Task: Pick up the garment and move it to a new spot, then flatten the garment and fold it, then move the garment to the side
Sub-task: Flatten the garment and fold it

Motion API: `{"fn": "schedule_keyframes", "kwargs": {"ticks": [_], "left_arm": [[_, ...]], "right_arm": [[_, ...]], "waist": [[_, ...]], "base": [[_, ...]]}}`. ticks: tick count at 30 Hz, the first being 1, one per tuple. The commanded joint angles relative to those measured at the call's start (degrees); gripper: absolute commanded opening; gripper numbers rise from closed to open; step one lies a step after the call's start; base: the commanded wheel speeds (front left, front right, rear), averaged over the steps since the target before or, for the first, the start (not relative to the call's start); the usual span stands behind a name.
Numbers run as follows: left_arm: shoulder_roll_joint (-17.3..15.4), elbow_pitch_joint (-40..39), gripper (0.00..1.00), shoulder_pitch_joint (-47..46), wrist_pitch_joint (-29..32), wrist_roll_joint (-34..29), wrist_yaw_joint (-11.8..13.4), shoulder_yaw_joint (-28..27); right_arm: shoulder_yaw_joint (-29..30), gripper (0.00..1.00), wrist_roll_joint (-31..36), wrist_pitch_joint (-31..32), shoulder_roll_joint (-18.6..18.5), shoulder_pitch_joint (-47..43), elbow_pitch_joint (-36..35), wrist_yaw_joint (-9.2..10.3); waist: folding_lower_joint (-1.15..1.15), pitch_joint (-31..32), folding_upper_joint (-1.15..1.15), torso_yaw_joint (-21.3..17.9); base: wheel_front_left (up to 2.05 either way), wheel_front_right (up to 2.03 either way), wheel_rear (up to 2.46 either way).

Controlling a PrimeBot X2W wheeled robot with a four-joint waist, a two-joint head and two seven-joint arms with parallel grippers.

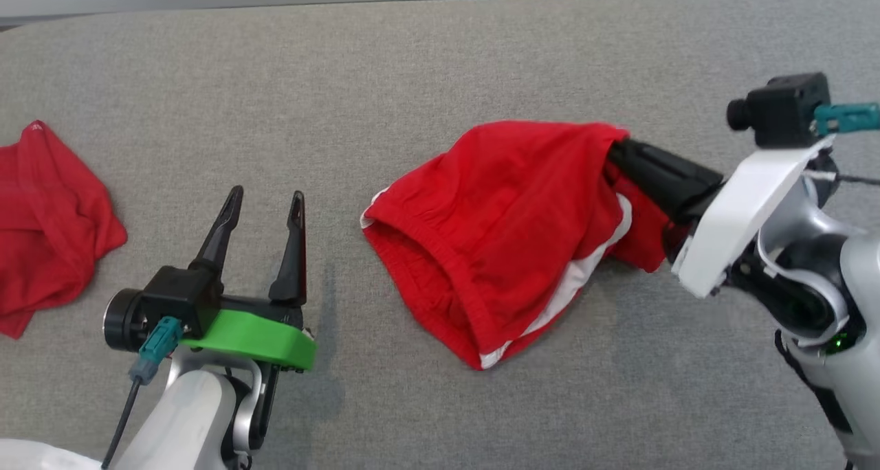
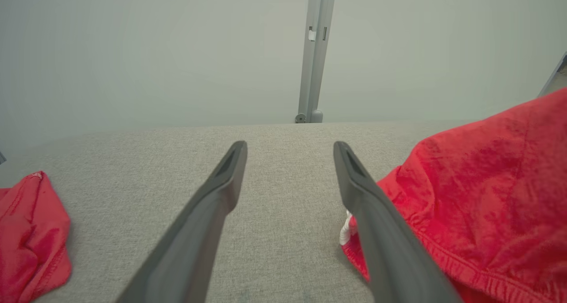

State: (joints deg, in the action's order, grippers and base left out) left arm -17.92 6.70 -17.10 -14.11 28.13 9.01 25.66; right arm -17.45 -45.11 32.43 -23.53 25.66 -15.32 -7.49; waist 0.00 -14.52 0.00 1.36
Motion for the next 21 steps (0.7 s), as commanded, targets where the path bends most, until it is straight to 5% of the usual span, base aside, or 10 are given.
{"fn": "schedule_keyframes", "kwargs": {"ticks": [1,11,18,20,21], "left_arm": [[0.3,0.2,1.00,-1.1,-0.1,-0.4,-0.5,0.2],[3.8,3.4,1.00,-5.9,-0.7,-1.7,-2.8,2.2],[4.7,5.0,1.00,-6.4,-0.9,-2.1,-3.6,1.6],[4.8,5.4,1.00,-6.3,-1.0,-2.2,-3.9,1.4],[4.7,5.5,1.00,-6.2,-1.0,-2.4,-3.9,1.3]], "right_arm": [[0.9,0.00,0.2,-0.5,0.2,1.6,1.6,0.00],[-0.7,0.00,2.6,-7.6,2.2,12.2,24.8,0.00],[-4.7,0.00,0.4,-14.8,2.9,13.9,32.2,0.00],[-5.8,1.00,-0.4,-17.1,2.4,13.1,32.5,-0.01],[-6.3,1.00,-0.8,-18.2,2.2,12.5,32.5,0.00]], "waist": [[0.00,-2.2,0.00,1.8],[0.00,-7.0,0.00,6.2],[0.00,-6.8,0.00,5.7],[0.00,-6.3,0.00,5.1],[0.00,-6.1,0.00,4.8]], "base": [[0.00,0.00,0.00],[0.00,0.00,0.00],[0.00,0.00,0.00],[0.00,0.00,0.00],[0.00,0.00,0.00]]}}
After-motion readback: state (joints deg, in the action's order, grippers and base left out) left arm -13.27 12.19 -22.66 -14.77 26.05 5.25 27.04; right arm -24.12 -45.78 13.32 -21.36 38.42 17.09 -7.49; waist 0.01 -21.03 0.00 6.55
